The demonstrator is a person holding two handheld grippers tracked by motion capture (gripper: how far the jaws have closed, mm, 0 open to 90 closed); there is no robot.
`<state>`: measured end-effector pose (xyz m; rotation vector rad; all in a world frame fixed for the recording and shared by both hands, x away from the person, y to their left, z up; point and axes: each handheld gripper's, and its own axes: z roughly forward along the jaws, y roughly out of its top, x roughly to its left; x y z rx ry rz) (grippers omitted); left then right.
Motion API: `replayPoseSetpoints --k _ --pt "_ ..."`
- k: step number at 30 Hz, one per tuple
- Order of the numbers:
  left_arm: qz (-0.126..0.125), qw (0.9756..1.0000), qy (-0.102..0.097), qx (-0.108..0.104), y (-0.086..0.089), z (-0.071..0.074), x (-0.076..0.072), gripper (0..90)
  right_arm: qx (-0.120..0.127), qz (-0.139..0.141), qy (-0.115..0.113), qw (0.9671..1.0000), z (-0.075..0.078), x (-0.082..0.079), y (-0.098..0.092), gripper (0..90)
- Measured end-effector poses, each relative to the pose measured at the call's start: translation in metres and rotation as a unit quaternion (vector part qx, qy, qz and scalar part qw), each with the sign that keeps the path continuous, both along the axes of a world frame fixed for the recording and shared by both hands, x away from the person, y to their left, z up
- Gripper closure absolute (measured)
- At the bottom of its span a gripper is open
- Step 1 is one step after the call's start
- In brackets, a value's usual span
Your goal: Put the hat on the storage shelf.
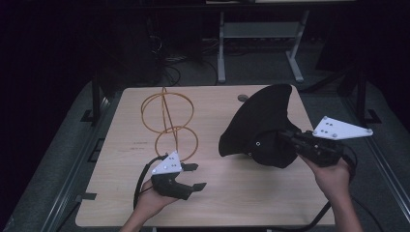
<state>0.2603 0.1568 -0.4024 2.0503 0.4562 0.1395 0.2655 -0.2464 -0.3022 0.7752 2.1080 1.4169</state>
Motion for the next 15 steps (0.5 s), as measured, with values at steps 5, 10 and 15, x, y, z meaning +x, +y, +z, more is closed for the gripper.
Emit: replayPoseSetpoints --k 5,10,15 --pt "0.002 1.0 0.0 0.001 0.003 -0.003 0.002 32.3 0.006 0.018 0.001 0.9998 0.009 0.008 0.009 89.5" --pt "0.003 0.9999 -0.011 -0.004 0.004 -0.002 0.001 32.3 0.006 0.032 -0.002 0.9995 0.016 0.016 0.019 89.5" --pt "0.001 0.9999 -0.015 -0.002 0.004 -0.003 -0.001 32.3 0.011 0.039 -0.001 0.9992 0.022 0.023 0.027 89.5"
